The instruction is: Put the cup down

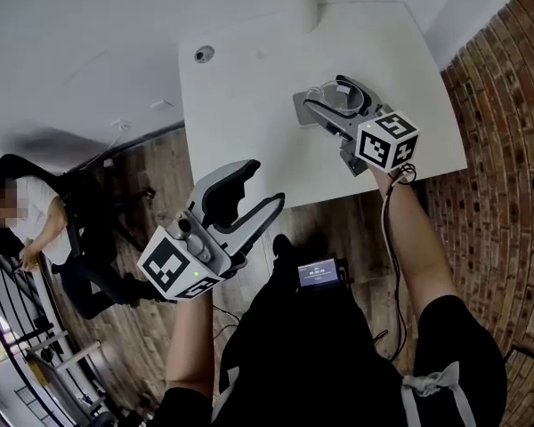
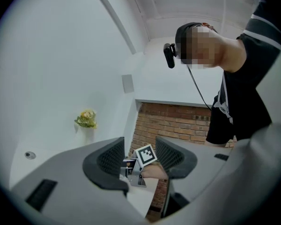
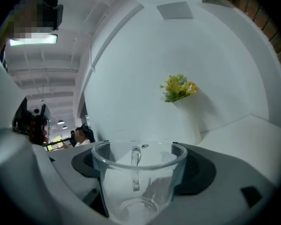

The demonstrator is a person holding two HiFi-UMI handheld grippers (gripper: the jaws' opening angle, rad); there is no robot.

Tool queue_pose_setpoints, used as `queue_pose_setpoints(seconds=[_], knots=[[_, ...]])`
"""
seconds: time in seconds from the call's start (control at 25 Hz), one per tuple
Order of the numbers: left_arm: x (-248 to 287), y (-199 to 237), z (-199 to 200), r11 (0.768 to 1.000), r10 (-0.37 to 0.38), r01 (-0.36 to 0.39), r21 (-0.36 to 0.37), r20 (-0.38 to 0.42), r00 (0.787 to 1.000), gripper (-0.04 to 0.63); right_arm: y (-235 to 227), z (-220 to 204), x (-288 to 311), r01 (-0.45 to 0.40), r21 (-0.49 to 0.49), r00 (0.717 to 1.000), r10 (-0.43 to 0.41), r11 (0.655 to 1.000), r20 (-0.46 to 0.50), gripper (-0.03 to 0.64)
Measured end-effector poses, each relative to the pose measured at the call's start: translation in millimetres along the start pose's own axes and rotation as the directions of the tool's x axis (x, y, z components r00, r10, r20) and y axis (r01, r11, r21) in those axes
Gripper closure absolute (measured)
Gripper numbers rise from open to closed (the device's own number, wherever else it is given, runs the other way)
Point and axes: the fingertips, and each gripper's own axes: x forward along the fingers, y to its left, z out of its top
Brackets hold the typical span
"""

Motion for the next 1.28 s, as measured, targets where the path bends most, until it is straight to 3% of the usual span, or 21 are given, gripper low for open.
queue_pose_setpoints(seconds=[0.24, 0.64, 1.28], knots=[[18, 20, -9, 1.0, 0.008, -0.008, -0.008, 0.007, 1.0, 0.385, -34, -39, 39, 0.059, -0.062, 0.995, -0.063, 0.996, -0.071, 0.179], [20, 45, -16, 0.999, 0.049, -0.049, -0.018, 0.004, 0.999, 0.385, -52, -60, 89, 0.086, -0.163, 0.99, -0.103, 0.983, -0.1, 0.179], [13, 57, -17, 0.994, 0.106, -0.105, -0.033, 0.026, 0.994, 0.399, -37, -74, 83, 0.063, -0.335, 0.992, -0.095, 0.94, -0.078, 0.179]])
